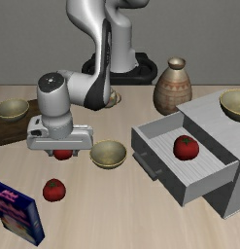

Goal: Pick the tomato next to the cutting board and place it on the porcelain bowl at the top of the cabinet

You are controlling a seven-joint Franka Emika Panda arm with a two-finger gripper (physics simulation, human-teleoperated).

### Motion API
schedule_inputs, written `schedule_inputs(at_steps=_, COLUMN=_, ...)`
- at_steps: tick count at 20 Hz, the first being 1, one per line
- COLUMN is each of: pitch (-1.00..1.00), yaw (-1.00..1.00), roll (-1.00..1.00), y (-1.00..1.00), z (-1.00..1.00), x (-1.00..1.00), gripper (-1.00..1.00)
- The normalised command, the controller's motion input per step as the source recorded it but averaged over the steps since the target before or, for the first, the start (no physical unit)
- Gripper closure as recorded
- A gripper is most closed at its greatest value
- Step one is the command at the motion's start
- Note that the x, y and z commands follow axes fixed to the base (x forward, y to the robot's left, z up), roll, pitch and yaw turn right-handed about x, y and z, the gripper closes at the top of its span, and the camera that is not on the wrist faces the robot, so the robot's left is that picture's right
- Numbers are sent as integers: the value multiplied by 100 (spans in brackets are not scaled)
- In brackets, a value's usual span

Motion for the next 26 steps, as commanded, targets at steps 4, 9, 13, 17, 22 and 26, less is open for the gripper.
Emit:
schedule_inputs(at_steps=4, pitch=0, yaw=0, roll=0, y=0, z=25, x=0, gripper=100)
schedule_inputs(at_steps=9, pitch=0, yaw=0, roll=0, y=0, z=60, x=0, gripper=100)
schedule_inputs(at_steps=13, pitch=0, yaw=0, roll=0, y=0, z=100, x=0, gripper=100)
schedule_inputs(at_steps=17, pitch=0, yaw=0, roll=0, y=0, z=100, x=0, gripper=100)
schedule_inputs(at_steps=22, pitch=0, yaw=0, roll=0, y=0, z=100, x=0, gripper=100)
schedule_inputs(at_steps=26, pitch=0, yaw=0, roll=0, y=0, z=100, x=0, gripper=100)
